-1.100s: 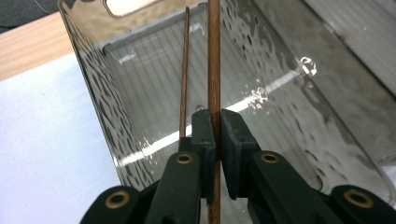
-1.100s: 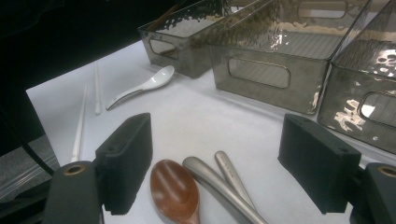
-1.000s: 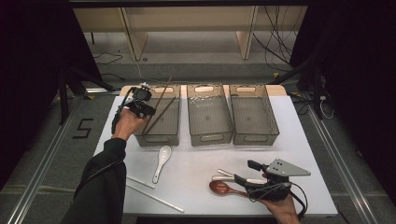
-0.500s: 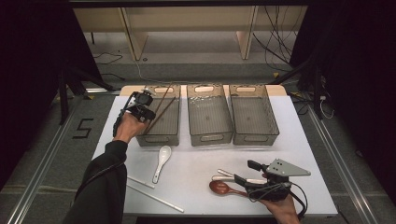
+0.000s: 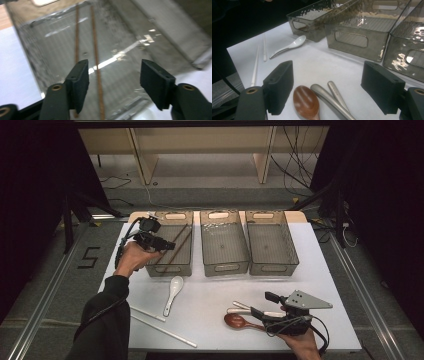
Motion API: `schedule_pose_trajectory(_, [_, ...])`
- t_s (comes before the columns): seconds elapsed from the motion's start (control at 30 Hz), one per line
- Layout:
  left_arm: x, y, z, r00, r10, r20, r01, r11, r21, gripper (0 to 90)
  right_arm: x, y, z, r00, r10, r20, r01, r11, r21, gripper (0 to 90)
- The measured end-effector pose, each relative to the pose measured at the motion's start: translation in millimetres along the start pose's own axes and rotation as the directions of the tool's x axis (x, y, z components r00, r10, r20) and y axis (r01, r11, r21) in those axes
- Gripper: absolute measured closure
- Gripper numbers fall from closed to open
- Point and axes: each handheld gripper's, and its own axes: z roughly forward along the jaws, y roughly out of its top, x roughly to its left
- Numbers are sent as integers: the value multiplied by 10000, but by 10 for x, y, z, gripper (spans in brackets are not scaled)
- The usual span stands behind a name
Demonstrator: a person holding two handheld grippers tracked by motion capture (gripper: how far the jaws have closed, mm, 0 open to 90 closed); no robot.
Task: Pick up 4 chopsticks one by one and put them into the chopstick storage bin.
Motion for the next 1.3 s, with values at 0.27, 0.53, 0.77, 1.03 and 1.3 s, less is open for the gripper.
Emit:
schedule_pose_trajectory(0.27, [-128, -160, -196, 9952, 422, 881, -364, 9971, -665, 236, 3, 2, -2, 10000, 2, -2, -2, 10000, -6, 264])
schedule_pose_trajectory(0.53, [-245, -397, -367, 9878, 1024, 1171, -907, 9907, -1013, 197, 2, 1, 1, 10000, 21, -4, -21, 10000, 2, 264])
schedule_pose_trajectory(0.77, [-391, -661, -473, 9699, 2300, 802, -2261, 9726, -540, 195, 4, 2, 2, 10000, 27, -12, -27, 10000, 5, 264])
schedule_pose_trajectory(1.03, [-403, -946, -414, 9589, 2745, 717, -2774, 9601, 352, 197, 5, 2, 2, 10000, 8, -15, -8, 10000, 0, 264])
schedule_pose_trajectory(1.3, [-361, -1084, -391, 9481, 3140, 503, -3179, 9400, 1236, 200, 1, 2, 1, 10000, -3, -32, 3, 10000, 0, 263])
